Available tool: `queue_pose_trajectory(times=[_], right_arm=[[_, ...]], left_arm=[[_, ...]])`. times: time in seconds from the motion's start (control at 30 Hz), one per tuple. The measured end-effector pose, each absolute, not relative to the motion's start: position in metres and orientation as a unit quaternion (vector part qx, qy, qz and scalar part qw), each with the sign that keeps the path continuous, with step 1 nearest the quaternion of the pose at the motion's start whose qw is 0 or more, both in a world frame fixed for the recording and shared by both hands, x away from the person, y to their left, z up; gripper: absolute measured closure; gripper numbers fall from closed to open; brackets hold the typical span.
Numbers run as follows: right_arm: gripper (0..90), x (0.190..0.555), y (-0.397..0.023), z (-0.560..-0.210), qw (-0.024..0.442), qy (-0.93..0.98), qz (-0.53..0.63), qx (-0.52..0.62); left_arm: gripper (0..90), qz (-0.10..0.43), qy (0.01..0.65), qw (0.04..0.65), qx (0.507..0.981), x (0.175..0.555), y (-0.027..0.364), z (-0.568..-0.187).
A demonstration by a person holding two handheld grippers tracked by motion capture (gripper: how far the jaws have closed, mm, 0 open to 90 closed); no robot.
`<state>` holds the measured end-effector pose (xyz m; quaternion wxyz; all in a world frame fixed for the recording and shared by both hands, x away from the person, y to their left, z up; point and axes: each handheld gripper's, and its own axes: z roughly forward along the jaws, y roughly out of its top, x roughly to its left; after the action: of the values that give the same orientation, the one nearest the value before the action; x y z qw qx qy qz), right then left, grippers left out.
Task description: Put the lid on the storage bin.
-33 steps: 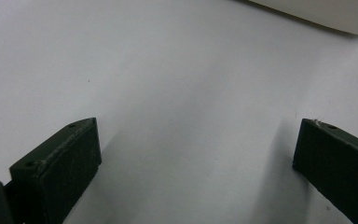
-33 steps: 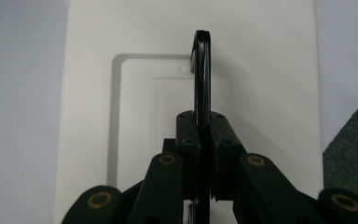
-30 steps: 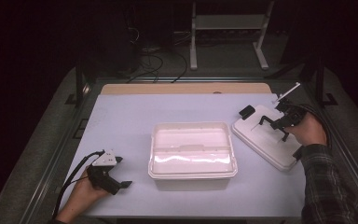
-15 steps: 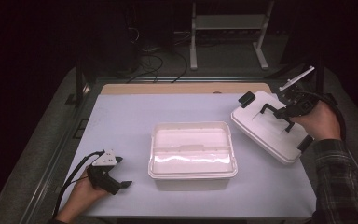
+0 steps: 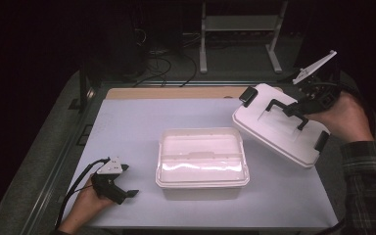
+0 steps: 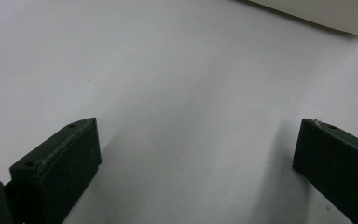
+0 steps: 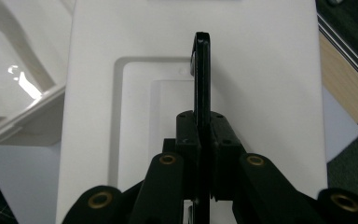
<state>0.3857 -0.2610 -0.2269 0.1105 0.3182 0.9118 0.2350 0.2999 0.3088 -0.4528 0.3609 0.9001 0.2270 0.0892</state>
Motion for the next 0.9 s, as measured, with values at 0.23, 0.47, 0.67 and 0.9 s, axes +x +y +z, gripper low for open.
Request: queue_pose_trajectory(times=[0.23, 0.47, 0.67, 0.9], right_arm=[[83.8, 0.379, -0.237, -0.218, 0.093, 0.923, 0.255, 0.273], [83.8, 0.376, -0.206, -0.214, 0.073, 0.933, 0.271, 0.224], [83.8, 0.374, -0.170, -0.218, 0.053, 0.946, 0.265, 0.177], [83.8, 0.373, -0.140, -0.222, 0.027, 0.954, 0.268, 0.135]], left_arm=[[0.0, 0.089, 0.227, 0.361, 0.900, 0.300, 0.309, -0.453], [0.0, 0.089, 0.227, 0.361, 0.900, 0.300, 0.309, -0.453], [0.0, 0.089, 0.227, 0.361, 0.900, 0.300, 0.309, -0.453], [0.0, 0.089, 0.227, 0.361, 0.900, 0.300, 0.309, -0.453]])
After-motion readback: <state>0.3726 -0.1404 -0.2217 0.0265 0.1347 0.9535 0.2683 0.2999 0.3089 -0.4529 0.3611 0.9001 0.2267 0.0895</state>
